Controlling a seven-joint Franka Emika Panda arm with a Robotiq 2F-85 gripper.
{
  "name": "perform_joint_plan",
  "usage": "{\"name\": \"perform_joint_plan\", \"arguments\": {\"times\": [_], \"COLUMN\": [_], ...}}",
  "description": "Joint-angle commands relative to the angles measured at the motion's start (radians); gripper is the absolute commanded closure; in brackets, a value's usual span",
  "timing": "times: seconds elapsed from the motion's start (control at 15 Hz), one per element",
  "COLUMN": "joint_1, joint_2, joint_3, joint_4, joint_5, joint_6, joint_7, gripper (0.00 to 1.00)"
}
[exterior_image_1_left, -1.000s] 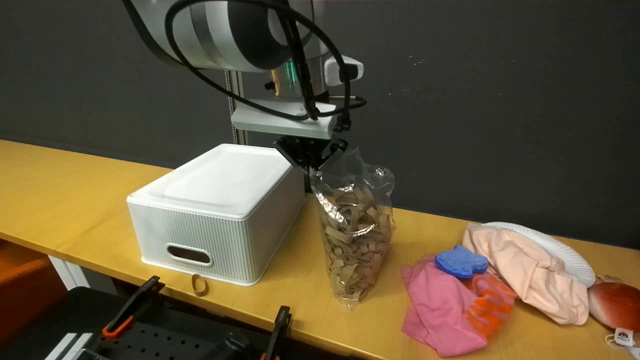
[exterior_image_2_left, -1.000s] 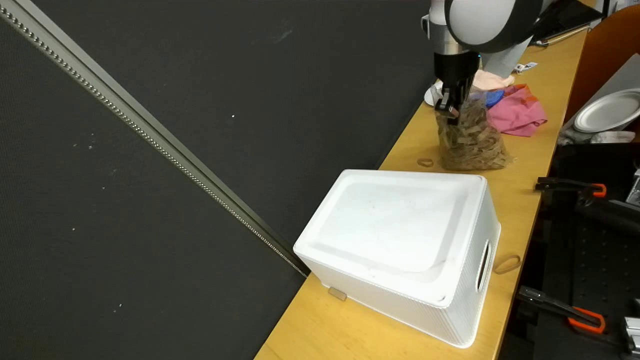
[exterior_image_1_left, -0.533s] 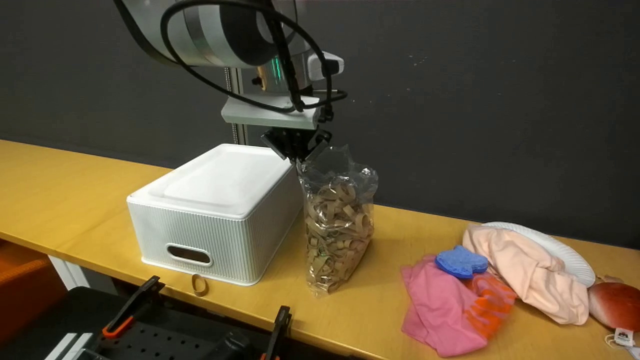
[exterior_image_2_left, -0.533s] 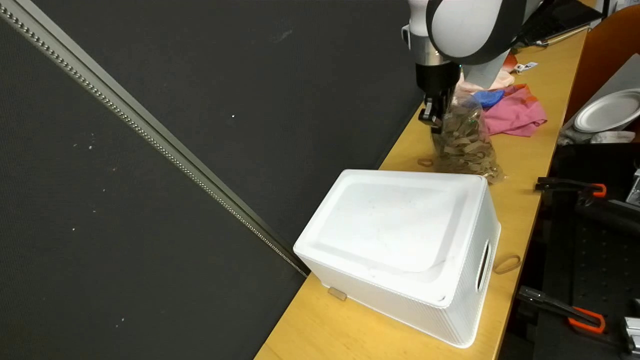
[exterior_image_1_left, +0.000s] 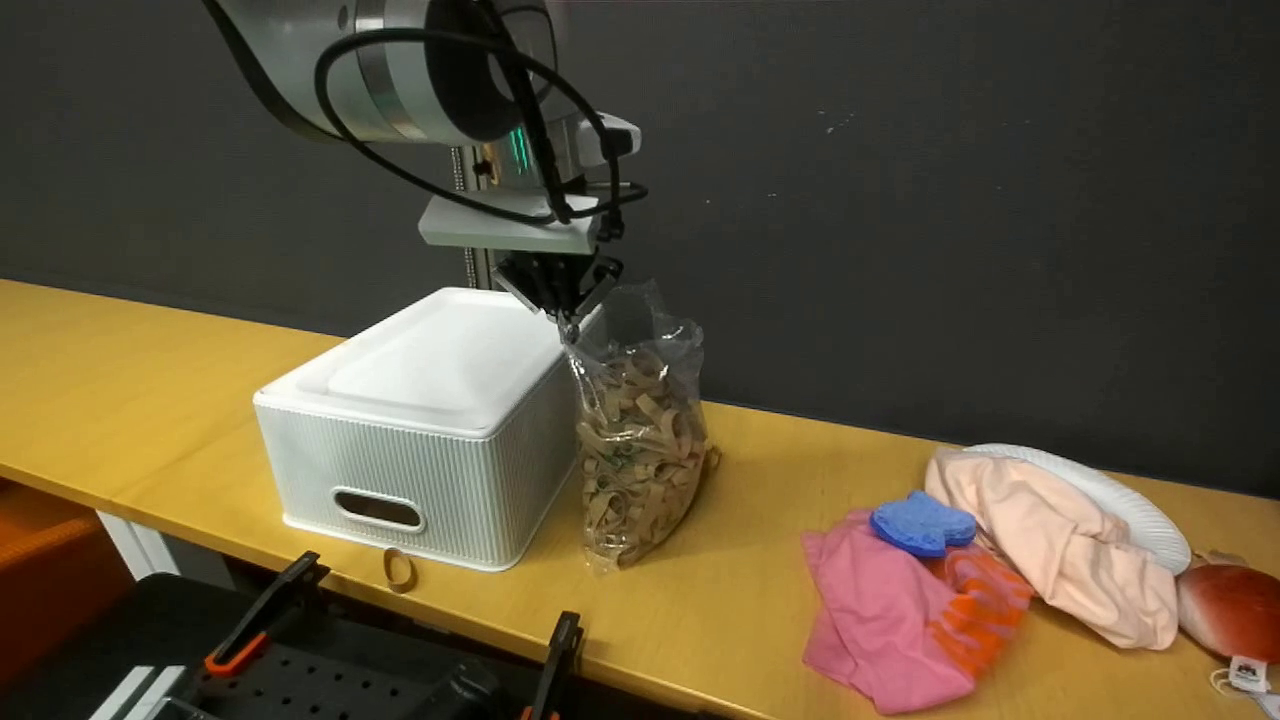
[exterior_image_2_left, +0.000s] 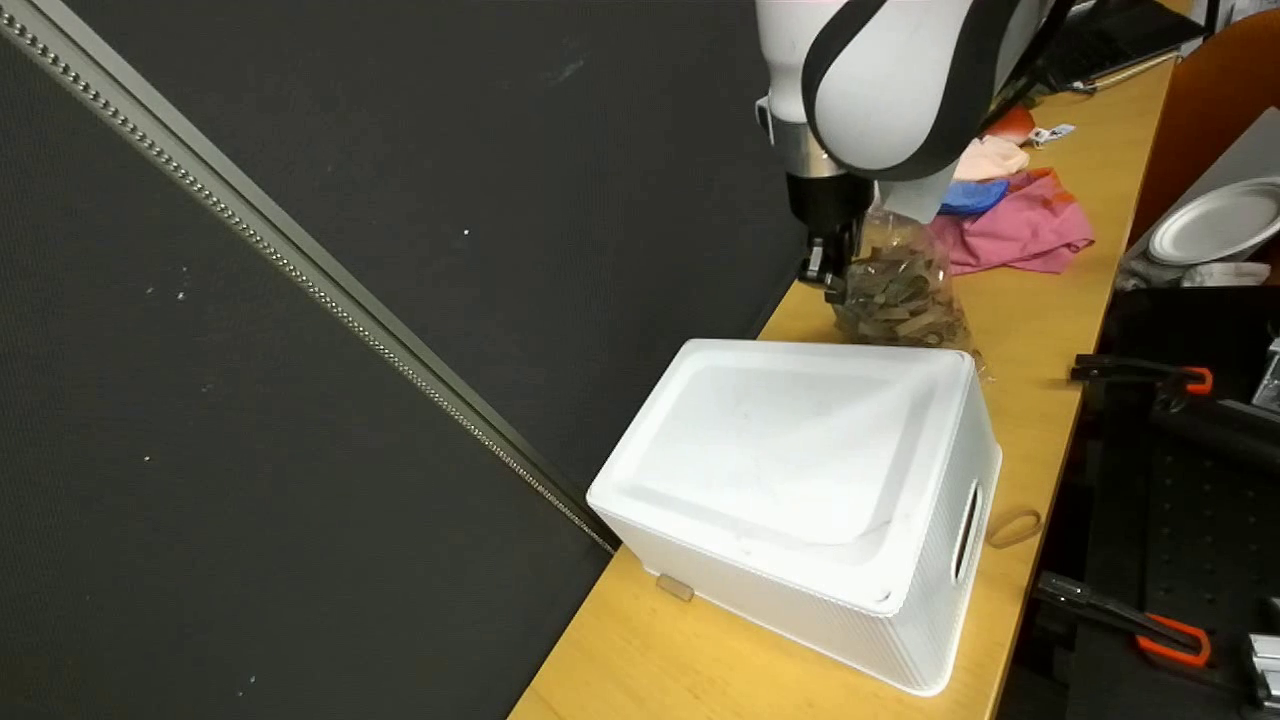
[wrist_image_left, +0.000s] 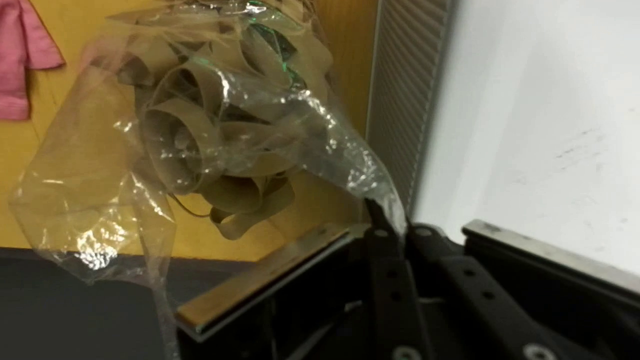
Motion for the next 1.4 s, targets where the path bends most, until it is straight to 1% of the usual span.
{"name": "perform_joint_plan", "arguments": {"times": [0.0,0.2,0.47,0.53,0.6,0.8,1.07,1.2,1.27,1.33], "joint_1": [0.019,0.034,0.038,0.036,0.036,0.039,0.037,0.040,0.042,0.043], "joint_2": [0.022,0.033,0.041,0.039,0.035,0.007,-0.019,-0.037,-0.047,-0.061], "joint_3": [0.028,0.047,0.050,0.048,0.048,0.040,0.037,0.035,0.034,0.036], "joint_4": [0.059,0.083,0.107,0.108,0.109,0.106,0.114,0.117,0.120,0.125], "joint_5": [0.007,0.015,0.001,0.002,0.004,-0.031,-0.035,-0.063,-0.086,-0.102], "joint_6": [-0.031,-0.064,-0.131,-0.145,-0.157,-0.206,-0.223,-0.251,-0.267,-0.291], "joint_7": [0.011,0.005,0.012,0.011,0.012,0.052,0.081,0.110,0.136,0.154], "gripper": [1.00,1.00,1.00,0.74,0.73,0.53,0.23,0.08,0.02,0.00]}}
